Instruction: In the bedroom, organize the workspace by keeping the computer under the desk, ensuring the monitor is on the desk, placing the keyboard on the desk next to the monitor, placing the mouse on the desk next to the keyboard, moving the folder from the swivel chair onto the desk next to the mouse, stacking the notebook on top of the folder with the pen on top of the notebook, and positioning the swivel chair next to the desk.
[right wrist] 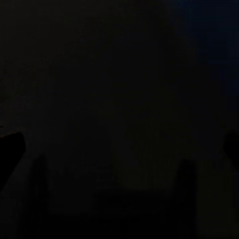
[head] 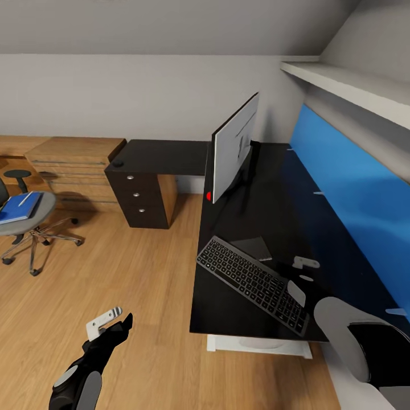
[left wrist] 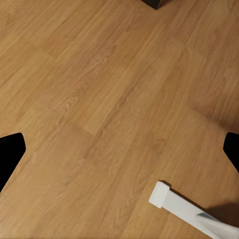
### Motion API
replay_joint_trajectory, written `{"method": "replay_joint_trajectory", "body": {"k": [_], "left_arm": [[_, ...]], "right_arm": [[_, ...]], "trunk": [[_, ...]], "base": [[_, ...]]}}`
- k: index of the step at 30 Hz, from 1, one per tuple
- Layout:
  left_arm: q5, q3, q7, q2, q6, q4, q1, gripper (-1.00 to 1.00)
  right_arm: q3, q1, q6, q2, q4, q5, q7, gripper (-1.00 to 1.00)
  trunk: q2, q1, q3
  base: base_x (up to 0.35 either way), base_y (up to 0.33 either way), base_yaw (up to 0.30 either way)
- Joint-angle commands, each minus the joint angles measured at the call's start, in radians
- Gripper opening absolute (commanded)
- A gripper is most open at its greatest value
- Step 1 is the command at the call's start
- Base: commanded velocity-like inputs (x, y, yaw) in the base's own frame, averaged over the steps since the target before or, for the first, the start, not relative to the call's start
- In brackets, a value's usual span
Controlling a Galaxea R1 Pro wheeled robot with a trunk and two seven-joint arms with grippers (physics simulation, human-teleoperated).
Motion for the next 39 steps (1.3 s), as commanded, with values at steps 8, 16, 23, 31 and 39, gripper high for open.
{"method": "replay_joint_trajectory", "body": {"k": [8, 16, 23, 31, 39], "left_arm": [[0.011, 0.001, 0.006, -0.001, 0.005, -0.002, -0.001, 1.00], [0.011, 0.001, 0.006, -0.001, 0.005, -0.001, -0.001, 1.00], [0.011, 0.001, 0.006, -0.001, 0.006, -0.001, -0.001, 1.00], [0.011, 0.002, 0.005, 0.000, 0.005, 0.000, -0.001, 1.00], [0.012, 0.005, 0.001, 0.002, 0.005, 0.000, -0.001, 1.00]], "right_arm": [[0.008, -0.001, -0.003, 0.000, 0.001, -0.010, -0.004, 1.00], [0.008, -0.001, -0.002, 0.000, 0.001, -0.010, -0.004, 1.00], [0.008, -0.001, -0.001, 0.000, 0.001, -0.009, -0.004, 1.00], [0.008, -0.001, -0.001, 0.001, 0.001, -0.008, -0.006, 1.00], [0.009, -0.001, -0.001, 0.001, 0.001, -0.008, -0.007, 1.00]], "trunk": [[-0.022, 0.012, -0.010], [-0.078, 0.042, -0.036], [-0.127, 0.069, -0.057], [-0.134, 0.073, -0.061], [-0.134, 0.073, -0.061]], "base": [[0.000, 0.000, 0.000], [0.000, 0.000, 0.000], [0.000, 0.000, 0.000], [0.000, 0.000, 0.000], [0.000, 0.000, 0.000]]}}
